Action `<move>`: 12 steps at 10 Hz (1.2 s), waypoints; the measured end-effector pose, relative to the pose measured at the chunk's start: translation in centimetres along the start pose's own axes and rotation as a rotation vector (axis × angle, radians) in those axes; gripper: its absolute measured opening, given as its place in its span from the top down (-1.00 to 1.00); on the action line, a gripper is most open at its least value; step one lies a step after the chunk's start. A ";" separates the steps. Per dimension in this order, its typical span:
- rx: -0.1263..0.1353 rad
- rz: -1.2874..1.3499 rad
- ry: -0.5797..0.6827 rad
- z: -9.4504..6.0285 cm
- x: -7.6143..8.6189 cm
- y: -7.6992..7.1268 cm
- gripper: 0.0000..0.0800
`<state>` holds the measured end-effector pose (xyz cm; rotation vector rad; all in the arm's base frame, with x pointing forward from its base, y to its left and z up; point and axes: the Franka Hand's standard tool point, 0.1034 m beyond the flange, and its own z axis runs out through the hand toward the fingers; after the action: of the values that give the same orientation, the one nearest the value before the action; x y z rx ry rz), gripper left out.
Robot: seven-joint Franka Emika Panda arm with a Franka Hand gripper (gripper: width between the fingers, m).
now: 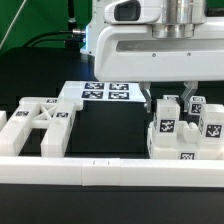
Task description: Assemble chair
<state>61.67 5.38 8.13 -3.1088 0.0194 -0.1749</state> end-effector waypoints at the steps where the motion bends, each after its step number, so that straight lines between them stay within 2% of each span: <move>1: 0.000 -0.001 0.000 0.0 0.0 0.0 0.29; 8: 0.018 0.840 -0.001 0.1 0.1 0.1 0.29; 12: 0.009 1.185 -0.018 0.1 0.4 0.0 0.29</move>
Offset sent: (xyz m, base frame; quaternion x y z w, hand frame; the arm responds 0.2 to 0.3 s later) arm 0.0018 0.0049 -0.0065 0.0163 0.0006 0.3313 0.9434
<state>62.09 5.36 8.03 -2.5167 1.7152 -0.0924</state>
